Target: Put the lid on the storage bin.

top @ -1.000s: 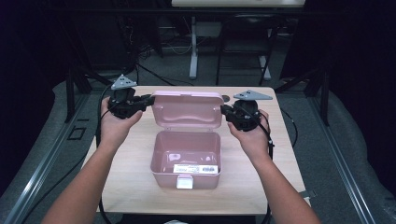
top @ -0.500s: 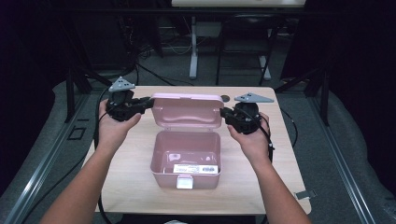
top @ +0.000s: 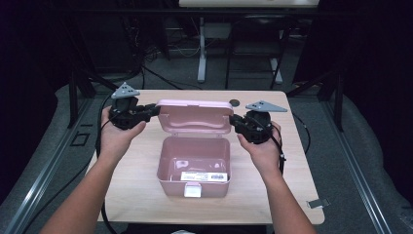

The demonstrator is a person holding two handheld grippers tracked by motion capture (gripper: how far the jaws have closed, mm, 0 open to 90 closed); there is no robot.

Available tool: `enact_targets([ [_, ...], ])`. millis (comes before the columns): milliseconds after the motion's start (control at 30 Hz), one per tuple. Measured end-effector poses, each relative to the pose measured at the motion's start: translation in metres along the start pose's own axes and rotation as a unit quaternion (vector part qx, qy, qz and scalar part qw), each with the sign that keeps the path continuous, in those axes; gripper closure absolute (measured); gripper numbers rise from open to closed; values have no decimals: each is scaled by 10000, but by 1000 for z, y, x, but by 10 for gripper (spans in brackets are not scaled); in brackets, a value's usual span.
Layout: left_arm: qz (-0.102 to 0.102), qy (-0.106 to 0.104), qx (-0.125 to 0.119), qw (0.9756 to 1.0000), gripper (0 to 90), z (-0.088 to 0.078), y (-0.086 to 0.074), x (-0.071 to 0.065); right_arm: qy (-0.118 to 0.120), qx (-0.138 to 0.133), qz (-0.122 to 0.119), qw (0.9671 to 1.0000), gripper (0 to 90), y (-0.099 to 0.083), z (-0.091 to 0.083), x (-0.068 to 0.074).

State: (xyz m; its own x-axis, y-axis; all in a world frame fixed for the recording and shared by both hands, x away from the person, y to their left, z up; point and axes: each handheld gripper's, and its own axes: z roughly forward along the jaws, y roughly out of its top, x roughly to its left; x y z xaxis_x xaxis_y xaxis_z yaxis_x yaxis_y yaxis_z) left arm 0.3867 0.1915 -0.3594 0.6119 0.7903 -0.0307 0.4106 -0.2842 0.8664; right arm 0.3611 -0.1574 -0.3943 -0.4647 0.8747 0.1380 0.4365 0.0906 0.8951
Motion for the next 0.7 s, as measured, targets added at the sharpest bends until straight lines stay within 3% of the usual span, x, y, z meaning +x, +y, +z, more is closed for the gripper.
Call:
enact_targets([
  [700, 43, -106, 69, 9999, 778, -11, -9, -8, 201, 50, 24, 9998, 802, -5, -8, 1],
])
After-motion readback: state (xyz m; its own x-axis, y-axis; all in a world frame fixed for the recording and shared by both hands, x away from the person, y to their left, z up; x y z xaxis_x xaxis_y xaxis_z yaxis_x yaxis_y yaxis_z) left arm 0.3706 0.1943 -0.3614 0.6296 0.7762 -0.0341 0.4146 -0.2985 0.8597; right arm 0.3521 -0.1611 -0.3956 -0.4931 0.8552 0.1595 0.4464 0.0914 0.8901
